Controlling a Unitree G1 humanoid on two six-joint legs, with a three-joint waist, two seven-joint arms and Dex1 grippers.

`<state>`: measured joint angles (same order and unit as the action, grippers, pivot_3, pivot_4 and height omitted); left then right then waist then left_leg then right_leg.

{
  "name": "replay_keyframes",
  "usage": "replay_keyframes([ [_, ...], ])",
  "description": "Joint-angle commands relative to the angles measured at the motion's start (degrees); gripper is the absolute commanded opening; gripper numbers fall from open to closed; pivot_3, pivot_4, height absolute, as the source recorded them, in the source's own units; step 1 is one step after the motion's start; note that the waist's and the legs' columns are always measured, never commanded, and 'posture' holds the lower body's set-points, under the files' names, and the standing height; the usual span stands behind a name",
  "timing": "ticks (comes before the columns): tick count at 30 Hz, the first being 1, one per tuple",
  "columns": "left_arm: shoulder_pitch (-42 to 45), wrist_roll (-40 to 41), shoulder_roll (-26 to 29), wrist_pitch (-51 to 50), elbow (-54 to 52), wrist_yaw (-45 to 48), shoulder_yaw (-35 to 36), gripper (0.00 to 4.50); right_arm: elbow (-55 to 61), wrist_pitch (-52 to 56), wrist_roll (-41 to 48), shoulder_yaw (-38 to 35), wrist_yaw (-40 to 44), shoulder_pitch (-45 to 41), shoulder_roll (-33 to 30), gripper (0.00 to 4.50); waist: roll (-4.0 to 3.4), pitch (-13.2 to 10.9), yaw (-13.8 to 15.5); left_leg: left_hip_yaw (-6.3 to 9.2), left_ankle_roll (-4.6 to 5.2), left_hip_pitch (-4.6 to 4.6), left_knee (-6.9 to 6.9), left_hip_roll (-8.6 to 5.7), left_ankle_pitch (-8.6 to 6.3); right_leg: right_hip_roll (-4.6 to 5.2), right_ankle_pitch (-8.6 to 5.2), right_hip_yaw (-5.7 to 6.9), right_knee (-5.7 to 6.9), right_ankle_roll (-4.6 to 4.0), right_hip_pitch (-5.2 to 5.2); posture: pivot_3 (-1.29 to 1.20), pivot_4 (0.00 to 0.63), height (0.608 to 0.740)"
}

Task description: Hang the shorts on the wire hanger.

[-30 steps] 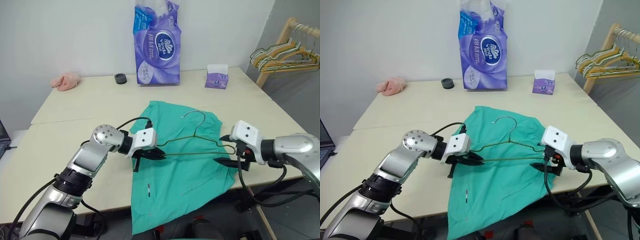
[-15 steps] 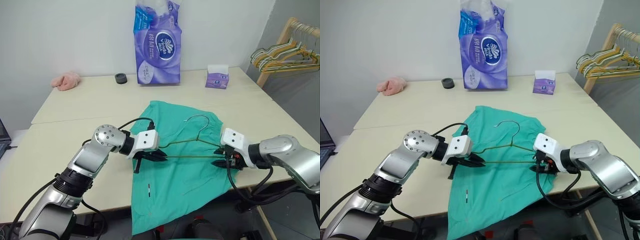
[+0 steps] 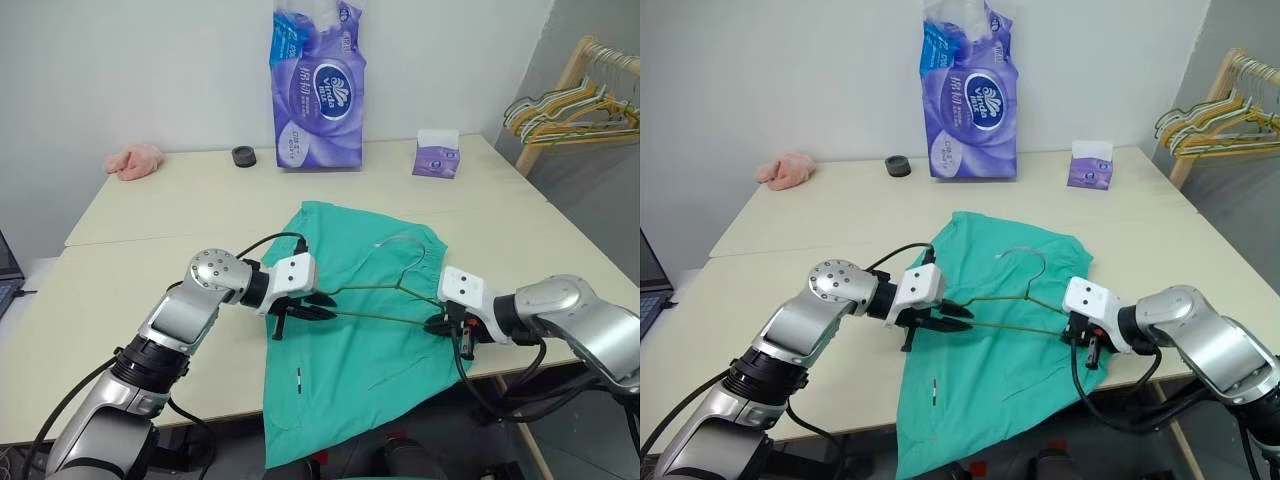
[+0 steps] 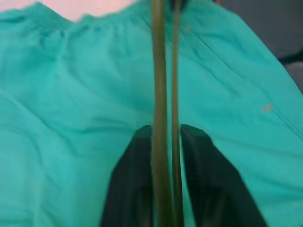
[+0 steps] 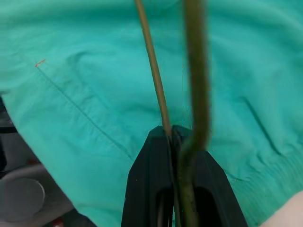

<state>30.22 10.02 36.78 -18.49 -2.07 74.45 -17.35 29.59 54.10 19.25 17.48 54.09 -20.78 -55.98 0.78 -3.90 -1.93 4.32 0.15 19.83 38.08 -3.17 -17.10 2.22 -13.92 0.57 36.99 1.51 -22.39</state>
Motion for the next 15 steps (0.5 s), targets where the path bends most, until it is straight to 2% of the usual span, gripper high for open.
replay_keyframes([
  [1,1.36,2.11,-2.33,1.31,0.90,-2.07,2.71,2.10,1.89,-0.69,0.85,-4.40,-0.06,0.34,-1.19,0.00,0.01,0.00,0.01,0.00,0.00,0.00,0.00,0.00,0.00,0.00,0.00,0.00,0.00,0.00,0.00,-0.12,0.022,0.740],
  [4,2.65,2.86,-4.92,1.90,5.12,-6.61,6.48,2.98,2.29,1.02,2.48,-8.15,-0.65,2.54,-1.27,0.00,0.03,0.00,0.10,0.02,0.00,0.00,0.02,0.00,0.00,0.01,0.01,0.01,0.00,0.02,0.01,-0.12,0.022,0.740],
  [9,4.39,3.94,-5.33,2.16,10.46,-9.93,10.79,2.98,3.20,3.55,5.01,-14.18,-2.18,7.42,-1.01,0.00,0.04,0.00,0.01,0.02,-0.01,0.00,0.02,0.01,0.00,0.00,0.02,0.02,0.01,0.02,0.01,-0.13,0.018,0.740],
  [15,5.76,3.13,-4.29,6.41,18.21,-13.06,14.70,2.98,3.06,10.73,9.89,-26.55,-6.03,16.16,1.82,0.00,0.05,0.00,0.15,0.02,-0.01,0.02,0.02,0.00,0.00,0.01,0.03,0.01,0.00,0.02,0.01,-0.13,0.026,0.740],
])
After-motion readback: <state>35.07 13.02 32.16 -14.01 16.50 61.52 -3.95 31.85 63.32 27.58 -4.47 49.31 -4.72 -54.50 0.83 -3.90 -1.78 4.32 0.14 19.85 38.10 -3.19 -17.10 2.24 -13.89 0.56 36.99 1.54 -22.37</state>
